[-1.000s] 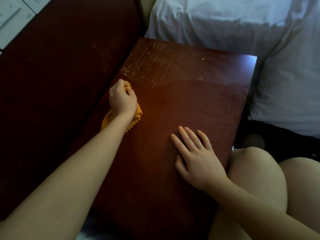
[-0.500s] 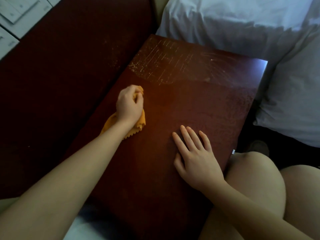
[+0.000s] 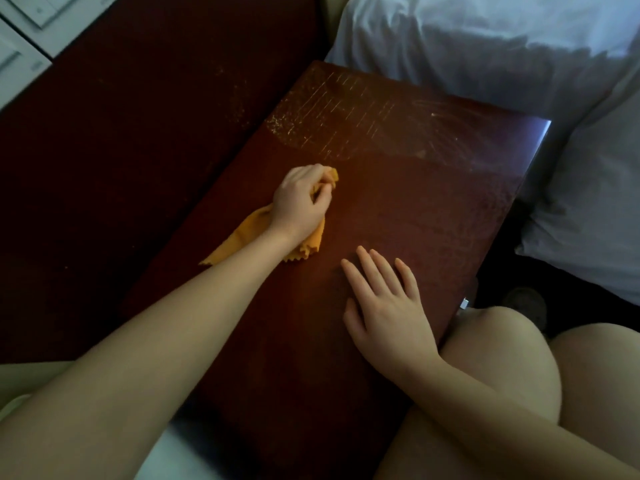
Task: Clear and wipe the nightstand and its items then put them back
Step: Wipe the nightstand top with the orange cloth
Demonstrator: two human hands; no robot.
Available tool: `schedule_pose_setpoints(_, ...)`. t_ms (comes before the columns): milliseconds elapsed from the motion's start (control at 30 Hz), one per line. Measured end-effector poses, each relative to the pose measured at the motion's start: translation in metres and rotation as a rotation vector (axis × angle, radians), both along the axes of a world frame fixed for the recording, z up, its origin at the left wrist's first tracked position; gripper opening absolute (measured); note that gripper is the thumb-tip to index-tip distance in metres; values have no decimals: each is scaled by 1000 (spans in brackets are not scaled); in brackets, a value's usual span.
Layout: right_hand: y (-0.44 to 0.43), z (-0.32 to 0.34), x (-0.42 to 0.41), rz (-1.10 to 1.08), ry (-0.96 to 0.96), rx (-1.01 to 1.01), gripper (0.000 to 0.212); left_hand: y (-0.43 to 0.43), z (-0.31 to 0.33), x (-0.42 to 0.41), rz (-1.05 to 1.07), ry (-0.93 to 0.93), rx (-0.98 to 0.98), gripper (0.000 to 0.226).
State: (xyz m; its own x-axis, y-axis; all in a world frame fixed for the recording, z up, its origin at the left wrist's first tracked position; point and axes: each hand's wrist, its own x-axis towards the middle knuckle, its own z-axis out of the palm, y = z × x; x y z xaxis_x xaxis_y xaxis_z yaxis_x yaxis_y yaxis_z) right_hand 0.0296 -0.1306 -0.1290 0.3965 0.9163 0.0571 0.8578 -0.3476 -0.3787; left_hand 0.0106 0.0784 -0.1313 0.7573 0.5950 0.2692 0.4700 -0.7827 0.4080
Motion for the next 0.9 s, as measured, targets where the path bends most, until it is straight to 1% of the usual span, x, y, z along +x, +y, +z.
schedule_pose_setpoints(67,1,2,1,-41,39,46,50,-4,-2,-10,-15,-11,8,11)
schedule_pose_setpoints(100,3,5,0,-53,53,81,51,-3,-4,-12,15,-19,11,11)
schedule_pose_setpoints(167,8,10,-1,-35,79,185,52,1,-6,-10,150,-43,21,10)
schedule_pose_setpoints(267,17,19,2,44,64,293,53,9,-7,0,433,-100,4,12)
schedule_pose_setpoints(333,24,23,14,80,14,286,54,13,-7,9,534,-123,-2,13)
schedule_pose_setpoints(433,33,21,45,101,-60,186,53,14,-5,25,586,-114,-2,13)
schedule_pose_setpoints(500,35,15,67,61,-52,129,50,12,-7,33,536,-98,-1,13)
schedule_pose_setpoints(633,35,5,97,52,-59,83,52,3,-6,41,328,-62,6,12)
schedule_pose_setpoints(767,34,4,109,74,-15,44,57,-10,2,34,-44,20,1,10)
schedule_pose_setpoints(800,33,5,110,88,-9,45,56,-12,3,27,-93,25,-7,9)
schedule_pose_setpoints(833,34,5,111,106,-6,56,54,-13,3,19,-102,24,-9,9)
schedule_pose_setpoints(900,33,6,113,132,-10,89,50,-13,1,4,-9,10,2,8)
